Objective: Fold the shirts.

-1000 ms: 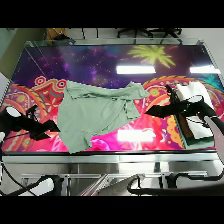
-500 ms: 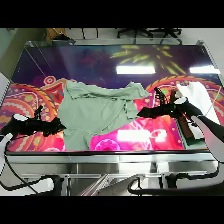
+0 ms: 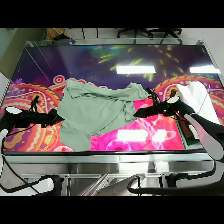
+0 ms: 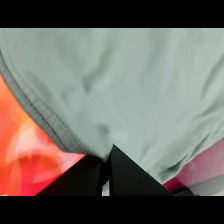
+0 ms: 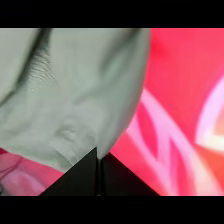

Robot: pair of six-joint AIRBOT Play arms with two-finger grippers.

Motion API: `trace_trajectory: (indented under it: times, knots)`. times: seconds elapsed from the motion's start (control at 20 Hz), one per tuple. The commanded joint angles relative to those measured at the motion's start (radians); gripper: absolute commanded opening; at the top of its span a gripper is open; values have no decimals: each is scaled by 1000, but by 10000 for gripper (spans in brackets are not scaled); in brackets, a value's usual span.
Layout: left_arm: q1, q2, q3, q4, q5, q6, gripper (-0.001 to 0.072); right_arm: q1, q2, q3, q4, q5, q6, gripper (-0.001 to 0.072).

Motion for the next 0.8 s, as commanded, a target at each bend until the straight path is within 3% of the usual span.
trace_trajectory:
  times: [0.0,0.25,0.5,0.6,0.75]
  knots:
    - [2,148,99,-32,-74,2,15,-22,118,94,110,129,-25,16]
    - [6,460,462,-163,-48,-64,15,-184,463,392,237,68,-51,15]
    - [66,621,969,-31,69,-117,13,-317,718,614,220,-93,-145,15]
    - [124,628,1108,62,62,-122,13,-347,750,659,214,-120,-155,15]
    - [203,583,1202,76,3,-122,13,-373,738,677,208,-119,-155,15]
